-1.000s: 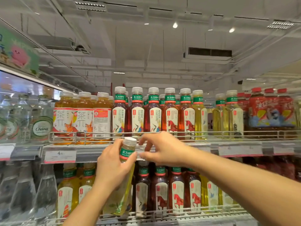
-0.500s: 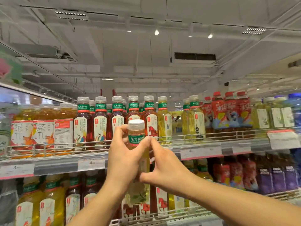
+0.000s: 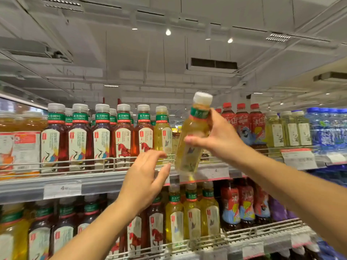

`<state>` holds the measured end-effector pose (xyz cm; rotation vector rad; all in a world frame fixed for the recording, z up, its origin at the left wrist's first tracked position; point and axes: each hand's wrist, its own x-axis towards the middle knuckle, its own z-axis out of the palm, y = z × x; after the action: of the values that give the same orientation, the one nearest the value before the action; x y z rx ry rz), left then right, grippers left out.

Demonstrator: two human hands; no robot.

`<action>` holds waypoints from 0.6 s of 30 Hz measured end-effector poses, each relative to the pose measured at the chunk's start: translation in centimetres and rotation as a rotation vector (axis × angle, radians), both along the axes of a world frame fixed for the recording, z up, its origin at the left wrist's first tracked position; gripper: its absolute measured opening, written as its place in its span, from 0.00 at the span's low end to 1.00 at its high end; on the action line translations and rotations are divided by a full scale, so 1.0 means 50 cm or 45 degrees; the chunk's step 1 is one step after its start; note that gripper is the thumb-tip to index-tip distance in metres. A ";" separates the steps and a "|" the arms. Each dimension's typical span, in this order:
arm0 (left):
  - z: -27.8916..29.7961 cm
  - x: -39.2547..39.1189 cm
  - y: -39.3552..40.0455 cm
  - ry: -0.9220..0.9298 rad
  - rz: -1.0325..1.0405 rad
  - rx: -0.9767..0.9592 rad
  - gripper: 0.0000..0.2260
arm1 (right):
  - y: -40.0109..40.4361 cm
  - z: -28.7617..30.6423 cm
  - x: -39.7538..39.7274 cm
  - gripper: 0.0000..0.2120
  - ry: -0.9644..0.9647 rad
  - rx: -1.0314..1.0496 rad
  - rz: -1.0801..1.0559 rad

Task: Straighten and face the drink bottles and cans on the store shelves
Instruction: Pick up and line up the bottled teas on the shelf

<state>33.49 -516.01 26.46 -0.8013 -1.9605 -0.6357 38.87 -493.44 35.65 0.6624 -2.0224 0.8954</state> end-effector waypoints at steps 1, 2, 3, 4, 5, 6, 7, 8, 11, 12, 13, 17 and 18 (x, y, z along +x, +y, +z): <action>-0.017 -0.016 -0.006 -0.015 0.066 -0.085 0.20 | 0.013 0.022 -0.013 0.34 0.036 -0.027 -0.043; -0.034 -0.030 -0.013 -0.021 0.114 -0.151 0.21 | 0.022 0.043 -0.027 0.35 0.077 -0.049 -0.073; -0.049 -0.042 -0.020 -0.011 0.148 -0.201 0.21 | 0.029 0.061 -0.042 0.36 0.118 -0.074 -0.087; -0.060 -0.052 -0.027 0.012 0.162 -0.232 0.20 | 0.034 0.077 -0.058 0.37 0.157 -0.099 -0.100; -0.069 -0.062 -0.034 0.034 0.158 -0.247 0.19 | 0.034 0.092 -0.073 0.37 0.191 -0.115 -0.119; -0.076 -0.070 -0.039 0.055 0.143 -0.253 0.18 | 0.032 0.102 -0.089 0.36 0.216 -0.114 -0.147; -0.082 -0.079 -0.042 0.074 0.131 -0.255 0.18 | 0.027 0.108 -0.106 0.36 0.230 -0.098 -0.179; -0.085 -0.085 -0.044 0.090 0.127 -0.256 0.18 | 0.020 0.112 -0.123 0.36 0.241 -0.068 -0.204; -0.088 -0.098 -0.039 0.127 0.147 -0.255 0.20 | -0.006 0.104 -0.172 0.34 0.239 0.046 -0.247; -0.089 -0.101 -0.038 0.137 0.148 -0.259 0.20 | -0.013 0.097 -0.188 0.33 0.234 0.082 -0.277; -0.091 -0.103 -0.038 0.146 0.145 -0.268 0.20 | -0.020 0.089 -0.200 0.33 0.231 0.122 -0.321; -0.096 -0.113 -0.042 0.205 0.147 -0.302 0.20 | -0.027 0.073 -0.234 0.38 0.115 0.231 -0.474; -0.097 -0.115 -0.042 0.215 0.146 -0.301 0.20 | -0.024 0.072 -0.239 0.38 0.070 0.232 -0.490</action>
<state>27.73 -518.10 21.59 -0.8496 -1.9317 -0.2618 26.92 -494.66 39.26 0.3685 -2.1010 0.4669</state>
